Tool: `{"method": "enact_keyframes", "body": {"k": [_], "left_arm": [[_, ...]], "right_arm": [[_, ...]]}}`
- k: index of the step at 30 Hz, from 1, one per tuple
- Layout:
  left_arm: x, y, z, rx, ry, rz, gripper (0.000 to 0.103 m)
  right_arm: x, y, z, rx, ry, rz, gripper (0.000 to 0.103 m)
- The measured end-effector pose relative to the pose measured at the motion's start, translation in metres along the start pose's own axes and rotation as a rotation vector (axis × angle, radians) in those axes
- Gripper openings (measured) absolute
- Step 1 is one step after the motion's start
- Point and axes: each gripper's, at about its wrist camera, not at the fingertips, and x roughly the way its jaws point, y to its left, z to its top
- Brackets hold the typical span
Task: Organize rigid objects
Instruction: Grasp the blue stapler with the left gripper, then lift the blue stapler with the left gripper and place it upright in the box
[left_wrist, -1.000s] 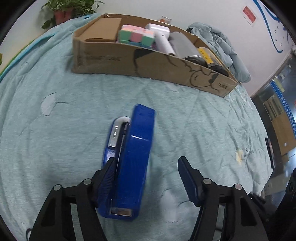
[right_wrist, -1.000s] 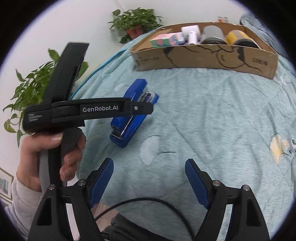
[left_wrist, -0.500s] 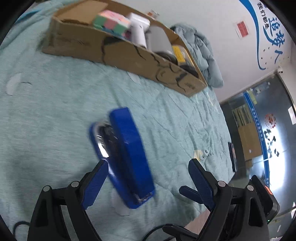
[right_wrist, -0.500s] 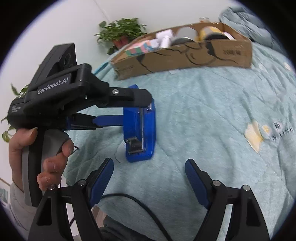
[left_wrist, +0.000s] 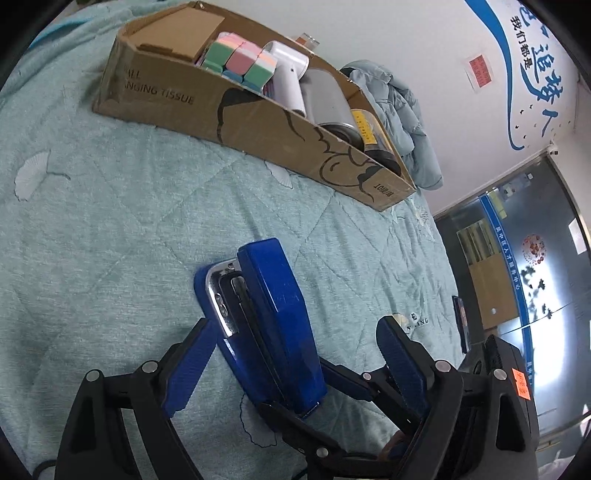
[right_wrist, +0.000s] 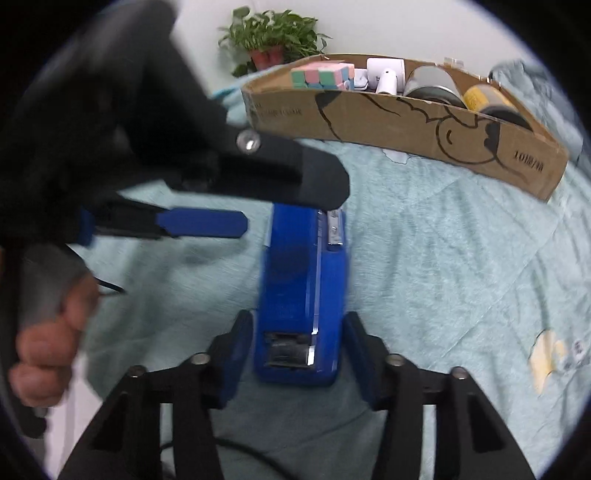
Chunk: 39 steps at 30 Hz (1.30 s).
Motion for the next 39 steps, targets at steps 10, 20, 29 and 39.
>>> {"method": "enact_keyframes", "body": {"k": [10,20,29,39], "left_arm": [[0.020,0.008,-0.004,-0.031,0.053,-0.057,0.082],[0.013,-0.002,-0.011,0.030,0.013,-0.035,0.045],[-0.022,-0.009,0.002,0.051,-0.082,-0.048,0.044],[-0.089,-0.033,0.069,0.165,-0.252,-0.052,0.044]], "right_arm": [[0.000,-0.049,-0.001,0.376,0.062,0.289,0.042],[-0.006,-0.034,0.016,0.379,0.042,0.305,0.031],[-0.009,-0.014,0.045,0.291,-0.020,0.258,0.031],[-0.037,0.007,0.125,0.126,-0.174,0.224,0.031]]}}
